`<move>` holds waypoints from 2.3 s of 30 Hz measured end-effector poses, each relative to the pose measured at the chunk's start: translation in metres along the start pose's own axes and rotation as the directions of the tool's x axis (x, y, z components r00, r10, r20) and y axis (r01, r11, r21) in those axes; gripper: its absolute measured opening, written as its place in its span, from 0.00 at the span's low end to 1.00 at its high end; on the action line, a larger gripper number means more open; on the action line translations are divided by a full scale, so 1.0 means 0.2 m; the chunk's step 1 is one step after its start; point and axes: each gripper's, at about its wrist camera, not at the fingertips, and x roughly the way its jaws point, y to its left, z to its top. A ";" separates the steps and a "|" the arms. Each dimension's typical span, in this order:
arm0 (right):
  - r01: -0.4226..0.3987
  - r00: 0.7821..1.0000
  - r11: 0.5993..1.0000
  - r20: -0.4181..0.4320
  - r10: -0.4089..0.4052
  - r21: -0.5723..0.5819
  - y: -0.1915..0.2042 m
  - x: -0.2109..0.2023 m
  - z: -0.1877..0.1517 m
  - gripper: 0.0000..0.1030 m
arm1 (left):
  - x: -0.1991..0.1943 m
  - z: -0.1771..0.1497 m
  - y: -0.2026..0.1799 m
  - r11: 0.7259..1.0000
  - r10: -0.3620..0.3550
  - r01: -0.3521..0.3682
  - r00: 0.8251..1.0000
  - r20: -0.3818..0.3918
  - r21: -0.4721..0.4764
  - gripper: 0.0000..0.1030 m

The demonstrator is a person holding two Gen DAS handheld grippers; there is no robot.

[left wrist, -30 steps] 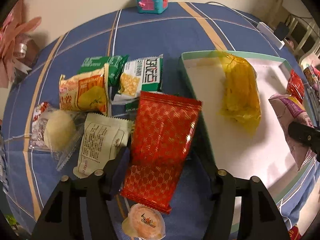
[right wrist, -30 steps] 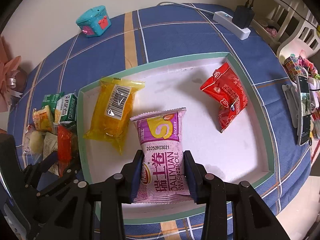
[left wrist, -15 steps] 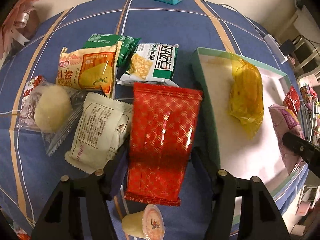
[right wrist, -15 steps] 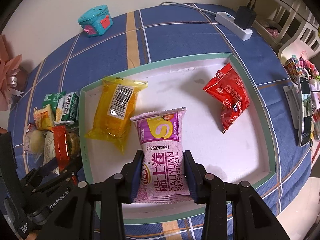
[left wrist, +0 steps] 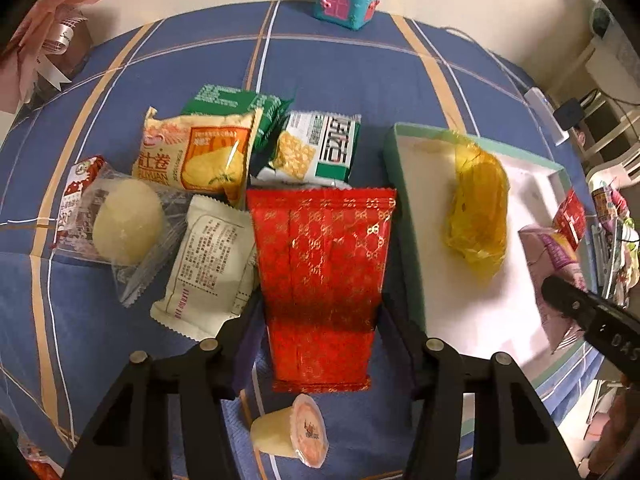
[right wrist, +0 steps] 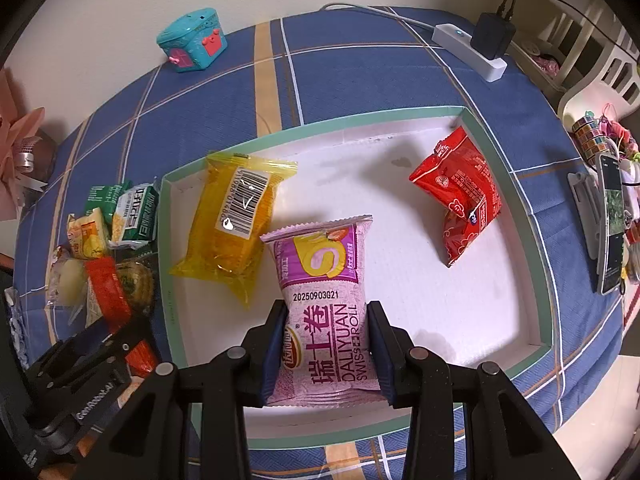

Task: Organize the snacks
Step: 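Hold the pink packet above the tray with the right tool while the left holds the red packet, then open the right tool to drop the pink packet in the tray while the left drops the red packet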

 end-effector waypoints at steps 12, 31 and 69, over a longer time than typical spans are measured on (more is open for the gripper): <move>-0.005 1.000 1.000 -0.005 0.005 -0.001 0.00 0.00 0.00 0.40 | 0.06 -0.06 0.01 0.999 0.040 -0.038 0.996 -0.086 0.025 0.59; -0.023 1.000 1.000 -0.014 0.023 -0.009 0.00 0.01 0.00 0.40 | -0.21 -0.10 0.06 0.999 0.050 -0.049 0.999 0.015 -0.015 0.44; 0.016 1.000 0.997 0.006 -0.017 0.078 -0.17 -0.01 0.05 0.77 | -0.25 -0.11 -0.10 0.995 0.052 -0.045 0.995 0.082 -0.090 0.78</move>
